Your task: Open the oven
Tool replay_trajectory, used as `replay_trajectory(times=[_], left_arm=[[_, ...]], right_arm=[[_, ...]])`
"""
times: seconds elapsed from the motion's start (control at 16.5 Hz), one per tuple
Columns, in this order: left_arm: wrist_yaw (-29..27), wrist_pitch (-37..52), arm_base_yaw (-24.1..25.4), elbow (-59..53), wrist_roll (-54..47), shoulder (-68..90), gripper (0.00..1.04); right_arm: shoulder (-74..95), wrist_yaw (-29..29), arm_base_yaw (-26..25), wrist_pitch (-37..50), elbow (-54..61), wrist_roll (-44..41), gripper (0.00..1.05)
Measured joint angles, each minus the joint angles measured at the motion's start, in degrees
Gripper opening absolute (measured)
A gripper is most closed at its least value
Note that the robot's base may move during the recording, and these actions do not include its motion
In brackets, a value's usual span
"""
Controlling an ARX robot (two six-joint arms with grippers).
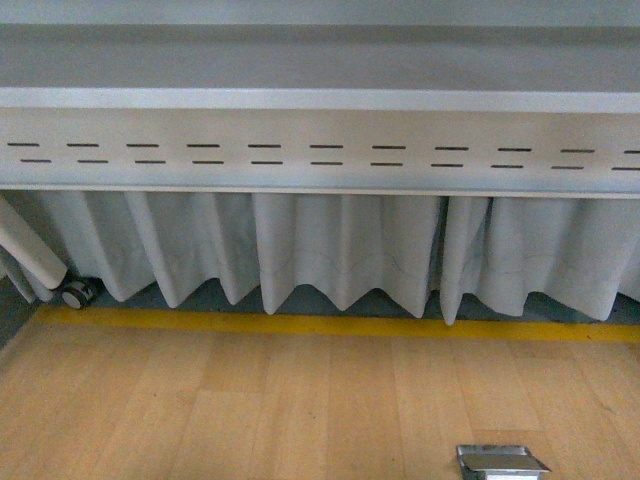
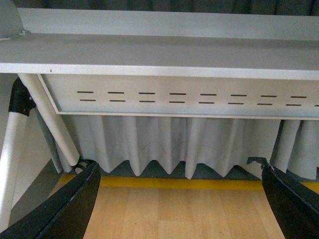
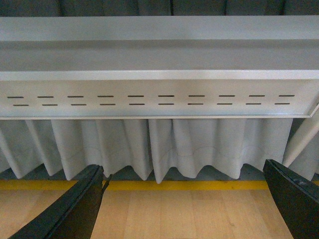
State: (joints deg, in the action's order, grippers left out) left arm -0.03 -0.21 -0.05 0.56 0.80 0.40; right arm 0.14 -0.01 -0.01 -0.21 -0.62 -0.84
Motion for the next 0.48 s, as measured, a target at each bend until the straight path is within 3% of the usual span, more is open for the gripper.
replay_trajectory(times=[0.48], left_arm=[[0.00, 0.00, 0.00, 0.00, 0.00, 0.00, 0.98]], right_arm=[[0.02, 0.00, 0.00, 0.00, 0.00, 0.00, 0.98]])
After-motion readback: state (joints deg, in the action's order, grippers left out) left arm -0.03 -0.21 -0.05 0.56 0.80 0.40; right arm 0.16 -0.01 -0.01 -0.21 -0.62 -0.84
